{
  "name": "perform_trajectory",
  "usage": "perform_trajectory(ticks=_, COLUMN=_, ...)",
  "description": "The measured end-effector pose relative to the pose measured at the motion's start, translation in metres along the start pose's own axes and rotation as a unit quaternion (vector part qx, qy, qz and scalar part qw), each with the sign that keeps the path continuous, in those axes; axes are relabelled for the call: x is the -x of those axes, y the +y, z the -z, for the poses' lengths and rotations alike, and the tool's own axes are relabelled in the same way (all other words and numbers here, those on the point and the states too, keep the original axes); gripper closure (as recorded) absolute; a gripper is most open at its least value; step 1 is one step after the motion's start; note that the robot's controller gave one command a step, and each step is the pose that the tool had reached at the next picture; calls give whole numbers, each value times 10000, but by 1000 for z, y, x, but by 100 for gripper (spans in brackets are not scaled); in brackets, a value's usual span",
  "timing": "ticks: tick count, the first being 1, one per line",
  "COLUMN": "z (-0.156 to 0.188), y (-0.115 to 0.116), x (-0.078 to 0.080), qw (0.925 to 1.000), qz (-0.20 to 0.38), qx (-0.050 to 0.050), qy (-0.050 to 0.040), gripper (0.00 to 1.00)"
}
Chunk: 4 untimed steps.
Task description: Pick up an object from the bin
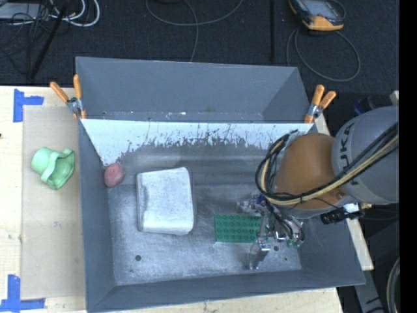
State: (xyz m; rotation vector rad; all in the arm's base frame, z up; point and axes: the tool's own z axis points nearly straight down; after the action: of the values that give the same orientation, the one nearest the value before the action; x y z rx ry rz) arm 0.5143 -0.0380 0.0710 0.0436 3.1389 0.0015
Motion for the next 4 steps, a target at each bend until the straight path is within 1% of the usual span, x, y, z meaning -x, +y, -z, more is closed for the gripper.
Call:
perform_trajectory(ticks=2, z=0, y=0, x=0, qw=10000, qz=-9, qx=0, qy=8, gripper=0)
perform_trajectory(ticks=3, z=4, y=0, x=3, qw=10000, qz=-14, qx=-4, qy=-13, gripper=100)
perform_trajectory(ticks=4, z=73, y=0, x=4, qw=10000, qz=-18, qx=-5, qy=-19, gripper=100)
